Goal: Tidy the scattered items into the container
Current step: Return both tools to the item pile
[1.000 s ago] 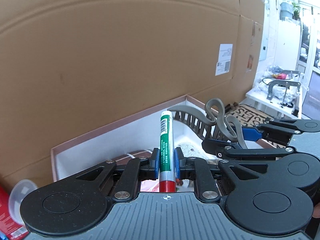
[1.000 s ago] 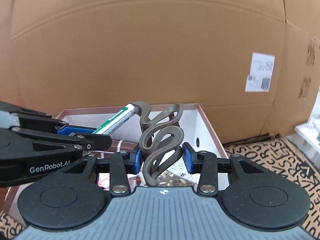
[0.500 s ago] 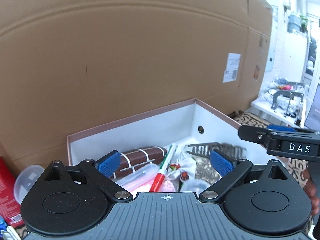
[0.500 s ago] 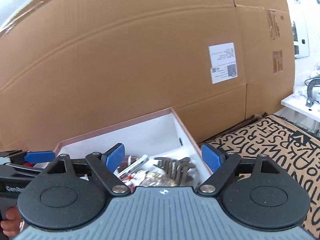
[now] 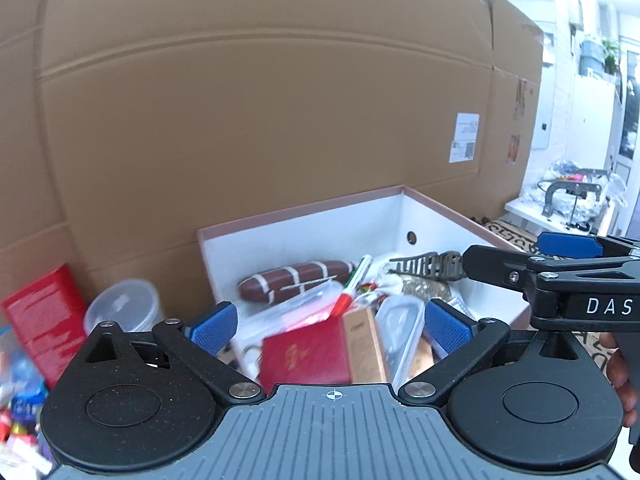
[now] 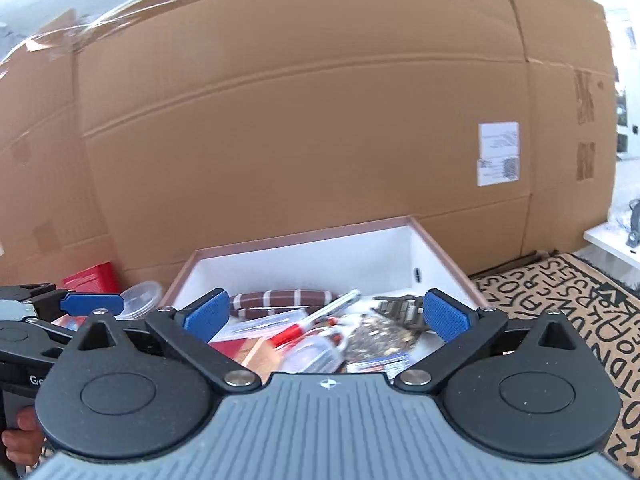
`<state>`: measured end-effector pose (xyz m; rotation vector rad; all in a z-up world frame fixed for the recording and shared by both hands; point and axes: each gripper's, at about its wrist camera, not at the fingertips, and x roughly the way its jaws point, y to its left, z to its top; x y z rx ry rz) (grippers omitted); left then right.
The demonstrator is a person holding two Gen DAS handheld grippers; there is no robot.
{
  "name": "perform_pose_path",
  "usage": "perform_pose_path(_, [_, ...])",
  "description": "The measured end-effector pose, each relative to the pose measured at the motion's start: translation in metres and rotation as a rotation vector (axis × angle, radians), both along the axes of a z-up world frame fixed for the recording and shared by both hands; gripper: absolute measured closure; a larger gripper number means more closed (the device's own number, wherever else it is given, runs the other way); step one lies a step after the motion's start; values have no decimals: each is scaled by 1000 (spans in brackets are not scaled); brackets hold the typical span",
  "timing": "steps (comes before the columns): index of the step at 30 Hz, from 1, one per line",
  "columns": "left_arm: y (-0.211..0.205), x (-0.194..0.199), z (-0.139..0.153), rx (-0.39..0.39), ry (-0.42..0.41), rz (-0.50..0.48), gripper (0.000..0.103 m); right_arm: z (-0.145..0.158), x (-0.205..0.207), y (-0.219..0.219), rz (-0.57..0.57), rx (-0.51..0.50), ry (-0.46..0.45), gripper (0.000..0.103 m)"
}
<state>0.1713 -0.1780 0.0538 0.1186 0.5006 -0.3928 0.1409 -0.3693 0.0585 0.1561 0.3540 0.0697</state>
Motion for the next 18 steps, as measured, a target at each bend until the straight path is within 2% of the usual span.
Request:
perform_pose_path(7, [76,-40,-8,-18,-5,142,0,9,-22,55,145,-10,-50,1])
perform_pose_path(12, [147,-70,-20,1,-16,329,0,9,-27,105,280,-36,-70,1])
perform_pose_path(18, [234,-91,-51,-2,54,542,0,-8,-26,176,408,-138,-49,1])
